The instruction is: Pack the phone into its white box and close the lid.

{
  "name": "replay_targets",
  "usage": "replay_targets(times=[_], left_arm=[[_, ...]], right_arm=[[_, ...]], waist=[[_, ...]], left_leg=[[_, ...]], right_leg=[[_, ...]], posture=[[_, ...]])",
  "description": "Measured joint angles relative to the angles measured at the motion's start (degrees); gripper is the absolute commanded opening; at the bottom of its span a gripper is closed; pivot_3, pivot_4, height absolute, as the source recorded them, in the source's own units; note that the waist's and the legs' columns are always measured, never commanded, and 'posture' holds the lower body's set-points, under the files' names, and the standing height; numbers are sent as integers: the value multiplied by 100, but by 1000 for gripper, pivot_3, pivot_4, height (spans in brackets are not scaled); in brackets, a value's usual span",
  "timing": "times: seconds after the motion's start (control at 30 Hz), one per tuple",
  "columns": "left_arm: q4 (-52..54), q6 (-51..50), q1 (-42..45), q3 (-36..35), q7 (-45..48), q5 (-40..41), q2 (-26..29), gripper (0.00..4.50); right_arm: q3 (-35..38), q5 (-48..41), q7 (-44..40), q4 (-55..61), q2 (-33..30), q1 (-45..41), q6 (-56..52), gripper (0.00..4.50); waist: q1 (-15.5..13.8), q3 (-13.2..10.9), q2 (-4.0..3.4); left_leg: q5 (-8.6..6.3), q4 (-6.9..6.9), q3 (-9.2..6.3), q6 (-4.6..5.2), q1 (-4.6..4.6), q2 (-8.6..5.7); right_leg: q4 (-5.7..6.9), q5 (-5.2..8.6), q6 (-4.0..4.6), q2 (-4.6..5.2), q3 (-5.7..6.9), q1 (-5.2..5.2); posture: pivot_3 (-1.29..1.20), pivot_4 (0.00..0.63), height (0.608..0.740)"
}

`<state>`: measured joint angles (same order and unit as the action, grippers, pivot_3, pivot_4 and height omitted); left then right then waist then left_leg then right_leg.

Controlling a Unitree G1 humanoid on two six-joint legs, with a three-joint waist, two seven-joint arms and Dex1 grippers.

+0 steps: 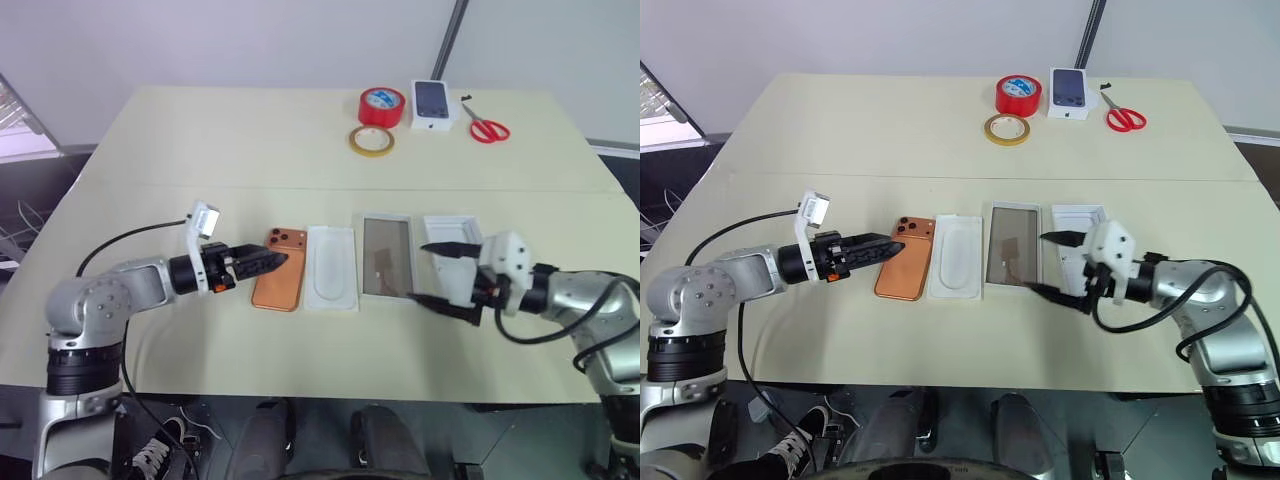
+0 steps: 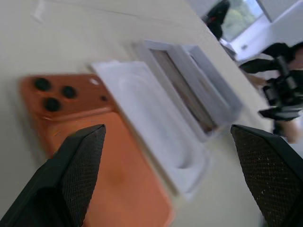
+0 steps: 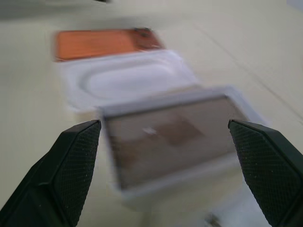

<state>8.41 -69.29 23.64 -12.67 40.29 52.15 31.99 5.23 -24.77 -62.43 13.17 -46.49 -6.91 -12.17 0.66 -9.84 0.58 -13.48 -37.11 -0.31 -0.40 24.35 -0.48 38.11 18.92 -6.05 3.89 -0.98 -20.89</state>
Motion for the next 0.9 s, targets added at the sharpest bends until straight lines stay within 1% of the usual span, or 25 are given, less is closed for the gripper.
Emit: replay_targets(times=[0.13, 0.27, 0.47, 0.7, 0.8, 0.9], left_arm=[[28, -383, 81, 263, -217, 90, -151, 4445], [-17, -833, 276, 324, -457, 230, -466, 4445], [-247, -1449, 577, 521, -1181, 53, -857, 4445], [-345, -1764, 818, 485, -1835, -152, -1665, 4445], [-344, -1845, 806, 524, -1993, -237, -1856, 3608], [-355, -1895, 739, 571, -2067, -375, -1858, 2133]], right_arm=[[-306, 181, -72, 26, 6, -65, 43, 4500], [-335, 301, -80, -152, 44, -221, 172, 4500], [-365, 447, -8, -392, 177, -283, 408, 4500], [-372, 606, 148, -611, 312, -338, 649, 4500], [-373, 647, 198, -629, 324, -338, 713, 4500], [-368, 657, 243, -660, 324, -333, 757, 4500]], waist=[[-13, 0, 1], [-12, -2, 4], [-8, -3, 5], [-20, -2, 5], [-15, -1, 4], [1, -1, 4]], left_leg=[[0, -3, 0, -1, 0, 0], [1, -3, 0, -1, 0, 0], [2, -3, -2, -3, 0, 1], [3, -7, -2, -5, -4, 1], [5, -6, -2, -8, -7, 2], [6, -5, -2, -10, -9, 4]], right_leg=[[0, 0, 0, -2, -1, 1], [0, 0, 0, -3, -1, 1], [1, 0, 0, -9, -2, 1], [1, 0, -1, -11, -2, 7], [1, 0, -1, -14, -2, 9], [1, 0, -1, -18, -6, 9]], posture=[[0, 150, 740], [0, 150, 740], [0, 150, 740], [0, 150, 740], [0, 150, 740], [0, 150, 740]])
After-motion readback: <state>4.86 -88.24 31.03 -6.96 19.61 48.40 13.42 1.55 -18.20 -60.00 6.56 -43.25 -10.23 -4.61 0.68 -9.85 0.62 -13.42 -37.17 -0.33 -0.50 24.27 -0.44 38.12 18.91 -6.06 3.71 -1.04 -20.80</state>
